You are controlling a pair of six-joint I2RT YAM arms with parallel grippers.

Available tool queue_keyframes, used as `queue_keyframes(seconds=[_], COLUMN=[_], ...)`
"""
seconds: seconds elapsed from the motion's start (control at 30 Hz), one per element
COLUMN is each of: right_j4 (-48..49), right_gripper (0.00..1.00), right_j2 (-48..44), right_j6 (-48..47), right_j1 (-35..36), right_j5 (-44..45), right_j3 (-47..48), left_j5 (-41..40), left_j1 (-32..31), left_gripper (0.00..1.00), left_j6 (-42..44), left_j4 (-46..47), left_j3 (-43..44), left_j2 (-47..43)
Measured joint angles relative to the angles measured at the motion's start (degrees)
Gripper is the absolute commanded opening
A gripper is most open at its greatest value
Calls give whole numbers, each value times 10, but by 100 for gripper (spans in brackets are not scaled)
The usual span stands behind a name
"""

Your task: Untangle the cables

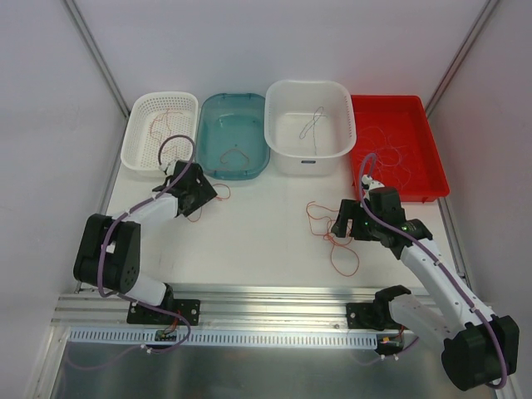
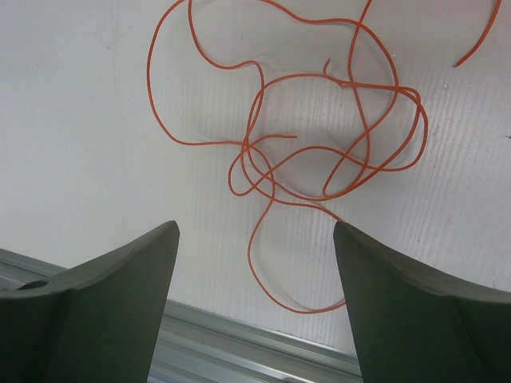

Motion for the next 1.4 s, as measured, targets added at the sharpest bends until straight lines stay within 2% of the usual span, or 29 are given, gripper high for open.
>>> queue_keyframes(seconds=[0.13, 0.17, 0.27, 0.3, 0.33, 0.43, 0.83, 1.0, 1.1, 1.4], right_j4=[0, 0, -1, -1, -2, -2, -2, -2, -3, -10], right_gripper=[82, 82, 82, 83, 82, 82, 82, 82, 82, 82], right_j2=[0, 0, -3, -4, -6, -10, -10, -14, -17, -21], right_j6=[0, 0, 0, 0, 0, 0, 0, 0, 0, 0], right_j1=[0, 0, 0, 0, 0, 0, 0, 0, 0, 0], right_j5=[0, 0, 2, 2, 2, 3, 4, 5, 5, 7], right_j3=[0, 0, 0, 0, 0, 0, 0, 0, 0, 0], left_j5=[-9, -10, -12, -12, -13, -15, -19, -13, -8, -2], left_j1=[-9, -12, -24, -28, -31, -36, -46, -50, -53, -53], left_gripper=[55, 46, 31, 21, 15, 0, 0, 0, 0, 0], left_j6=[-17, -23, -34, -37, -40, -44, -37, -12, 12, 108], left_j4=[8, 8, 15, 16, 18, 20, 19, -30, -75, -152], left_j3=[4, 7, 12, 12, 12, 12, 5, 34, 95, 410], left_j2=[26, 31, 39, 39, 39, 38, -60, -90, -108, -110])
